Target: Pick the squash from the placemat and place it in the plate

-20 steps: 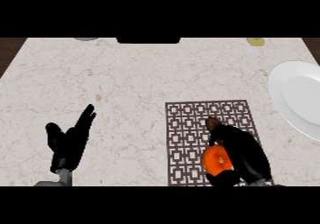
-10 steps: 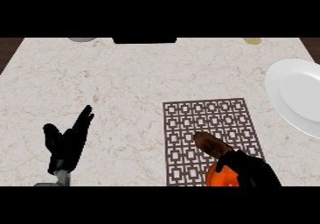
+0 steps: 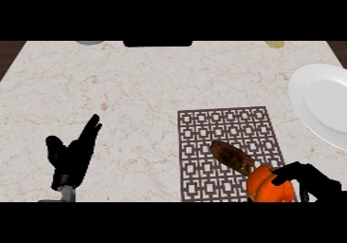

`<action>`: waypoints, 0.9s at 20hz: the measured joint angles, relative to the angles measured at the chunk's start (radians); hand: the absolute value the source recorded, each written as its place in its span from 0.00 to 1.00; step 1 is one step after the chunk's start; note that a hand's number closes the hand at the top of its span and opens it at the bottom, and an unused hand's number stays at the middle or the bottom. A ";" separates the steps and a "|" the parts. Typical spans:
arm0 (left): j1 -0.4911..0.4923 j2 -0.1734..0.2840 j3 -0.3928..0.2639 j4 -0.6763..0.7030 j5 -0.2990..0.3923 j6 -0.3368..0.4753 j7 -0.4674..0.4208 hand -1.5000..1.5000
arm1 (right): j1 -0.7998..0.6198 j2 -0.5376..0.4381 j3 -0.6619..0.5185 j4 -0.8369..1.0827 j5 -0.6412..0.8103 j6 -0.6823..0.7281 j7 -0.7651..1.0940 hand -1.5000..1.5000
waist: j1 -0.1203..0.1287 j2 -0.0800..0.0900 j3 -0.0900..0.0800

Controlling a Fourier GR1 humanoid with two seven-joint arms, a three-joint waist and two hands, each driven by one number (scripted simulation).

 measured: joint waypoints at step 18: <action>-0.005 -0.002 0.005 -0.010 -0.006 -0.027 0.014 0.50 | -0.334 -0.099 -0.650 0.582 -0.610 -0.094 -0.384 1.00 | 0.025 0.005 0.000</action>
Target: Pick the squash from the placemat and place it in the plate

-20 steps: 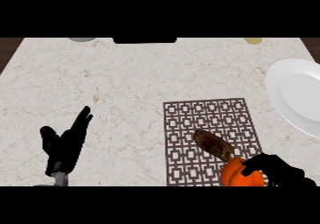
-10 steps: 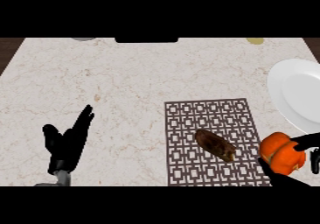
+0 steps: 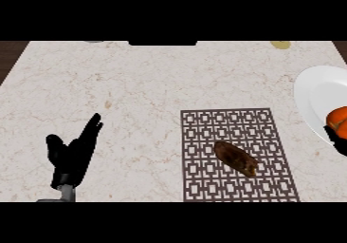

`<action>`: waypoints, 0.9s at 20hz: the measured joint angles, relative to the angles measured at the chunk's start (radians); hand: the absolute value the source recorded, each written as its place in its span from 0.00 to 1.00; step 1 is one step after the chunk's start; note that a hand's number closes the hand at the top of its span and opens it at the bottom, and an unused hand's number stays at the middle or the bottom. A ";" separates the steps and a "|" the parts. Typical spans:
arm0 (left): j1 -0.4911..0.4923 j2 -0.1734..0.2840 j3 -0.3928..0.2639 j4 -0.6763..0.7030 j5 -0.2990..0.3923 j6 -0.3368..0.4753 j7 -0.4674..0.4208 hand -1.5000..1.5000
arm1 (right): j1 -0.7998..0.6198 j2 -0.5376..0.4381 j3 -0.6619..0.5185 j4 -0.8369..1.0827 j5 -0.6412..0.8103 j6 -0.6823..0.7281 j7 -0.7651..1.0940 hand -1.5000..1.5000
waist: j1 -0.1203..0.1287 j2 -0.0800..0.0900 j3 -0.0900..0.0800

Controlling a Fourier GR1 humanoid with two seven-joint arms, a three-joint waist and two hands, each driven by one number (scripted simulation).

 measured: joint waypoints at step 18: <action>-0.047 -0.024 -0.017 0.020 -0.024 -0.010 0.005 0.50 | -0.493 -0.283 -0.142 1.060 -0.006 0.114 -0.350 0.00 | 0.047 0.019 0.001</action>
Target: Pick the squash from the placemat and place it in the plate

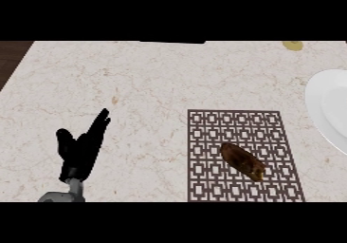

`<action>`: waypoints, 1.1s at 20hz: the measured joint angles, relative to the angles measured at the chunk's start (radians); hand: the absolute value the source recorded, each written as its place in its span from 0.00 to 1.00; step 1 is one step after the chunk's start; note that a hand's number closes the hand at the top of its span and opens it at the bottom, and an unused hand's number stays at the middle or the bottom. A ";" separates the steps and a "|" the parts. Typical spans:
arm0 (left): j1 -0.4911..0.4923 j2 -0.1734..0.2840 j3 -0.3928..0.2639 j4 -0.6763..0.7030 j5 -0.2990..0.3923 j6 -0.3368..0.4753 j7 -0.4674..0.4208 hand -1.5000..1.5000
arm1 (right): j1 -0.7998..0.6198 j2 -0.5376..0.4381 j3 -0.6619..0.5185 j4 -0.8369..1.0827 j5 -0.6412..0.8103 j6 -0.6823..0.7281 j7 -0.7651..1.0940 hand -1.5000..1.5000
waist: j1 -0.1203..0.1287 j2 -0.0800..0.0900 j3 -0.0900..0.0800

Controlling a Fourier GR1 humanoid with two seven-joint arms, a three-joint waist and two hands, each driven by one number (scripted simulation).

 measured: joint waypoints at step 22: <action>0.007 -0.012 0.010 -0.001 -0.005 0.001 -0.006 0.50 | -0.148 -0.112 -0.197 0.375 -0.189 0.407 -0.255 0.00 | -0.016 0.000 0.003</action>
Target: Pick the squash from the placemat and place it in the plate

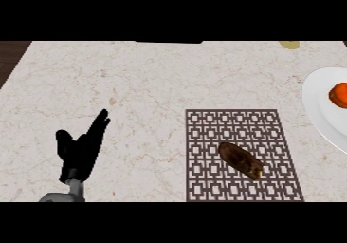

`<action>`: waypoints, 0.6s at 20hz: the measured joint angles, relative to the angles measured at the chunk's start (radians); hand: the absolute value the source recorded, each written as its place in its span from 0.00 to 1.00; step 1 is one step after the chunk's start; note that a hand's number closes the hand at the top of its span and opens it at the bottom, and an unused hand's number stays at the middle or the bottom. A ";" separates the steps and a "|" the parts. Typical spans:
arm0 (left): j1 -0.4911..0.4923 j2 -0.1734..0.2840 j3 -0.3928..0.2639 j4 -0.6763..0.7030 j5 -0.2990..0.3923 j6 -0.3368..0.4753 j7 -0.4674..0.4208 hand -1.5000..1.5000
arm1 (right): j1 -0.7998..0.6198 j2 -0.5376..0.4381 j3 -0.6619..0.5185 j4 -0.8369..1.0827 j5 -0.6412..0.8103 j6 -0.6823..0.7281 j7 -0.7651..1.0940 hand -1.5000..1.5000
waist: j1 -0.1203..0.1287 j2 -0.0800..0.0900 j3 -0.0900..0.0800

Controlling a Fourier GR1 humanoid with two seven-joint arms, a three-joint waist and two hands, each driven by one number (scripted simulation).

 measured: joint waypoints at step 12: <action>0.020 0.000 0.015 -0.009 0.003 0.001 0.008 0.50 | 0.202 -0.120 0.017 0.017 0.000 0.333 -0.087 0.00 | -0.023 -0.010 -0.001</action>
